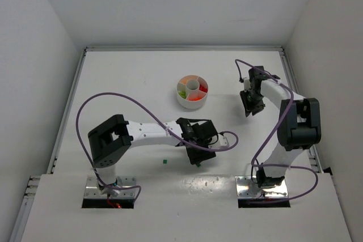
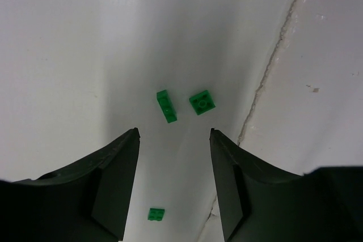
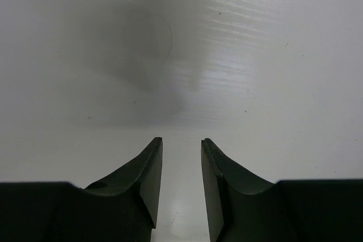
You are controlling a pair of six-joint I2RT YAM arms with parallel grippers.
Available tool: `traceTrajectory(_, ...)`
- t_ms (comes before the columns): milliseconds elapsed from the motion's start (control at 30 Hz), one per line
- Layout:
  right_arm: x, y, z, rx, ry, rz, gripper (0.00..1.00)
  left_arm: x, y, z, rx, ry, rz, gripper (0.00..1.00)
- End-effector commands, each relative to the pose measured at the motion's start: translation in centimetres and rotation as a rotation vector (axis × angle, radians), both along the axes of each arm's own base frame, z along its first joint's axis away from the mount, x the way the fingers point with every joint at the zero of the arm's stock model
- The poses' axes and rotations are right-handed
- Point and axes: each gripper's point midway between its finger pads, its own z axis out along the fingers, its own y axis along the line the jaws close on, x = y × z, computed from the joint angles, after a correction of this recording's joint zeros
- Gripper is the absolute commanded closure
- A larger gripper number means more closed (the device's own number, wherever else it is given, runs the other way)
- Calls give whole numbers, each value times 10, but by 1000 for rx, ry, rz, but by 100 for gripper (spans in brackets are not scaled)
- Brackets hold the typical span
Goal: Sort the legos into containers by color
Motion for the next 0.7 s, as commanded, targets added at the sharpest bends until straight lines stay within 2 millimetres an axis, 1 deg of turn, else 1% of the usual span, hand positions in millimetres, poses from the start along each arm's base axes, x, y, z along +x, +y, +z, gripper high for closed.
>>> traceTrajectory(0,8,3,10,26,-39,-15,66,-1,-16,7,-35,10,39,42)
traceTrajectory(33,8,3,10,24,-39,-7,66,-1,-15,2,-24,14,40,44)
traceTrajectory(67,6,5,10,34,-40,-4,66,-2,-14,-3,-11,23,48,44)
traceTrajectory(100,6,2,10,34,-40,-13,66,-1,-14,-3,-8,15,52,46)
traceTrajectory(167,7,3,13,43,-49,-11,66,1,-15,-9,8,17,65,47)
traceTrajectory(200,8,3,16,44,-58,-11,66,5,-17,-6,3,1,71,47)
traceTrajectory(333,8,5,16,50,-58,0,66,7,-14,-14,28,-9,79,47)
traceTrajectory(667,5,8,13,68,-40,13,66,12,-12,-24,55,-27,99,55)
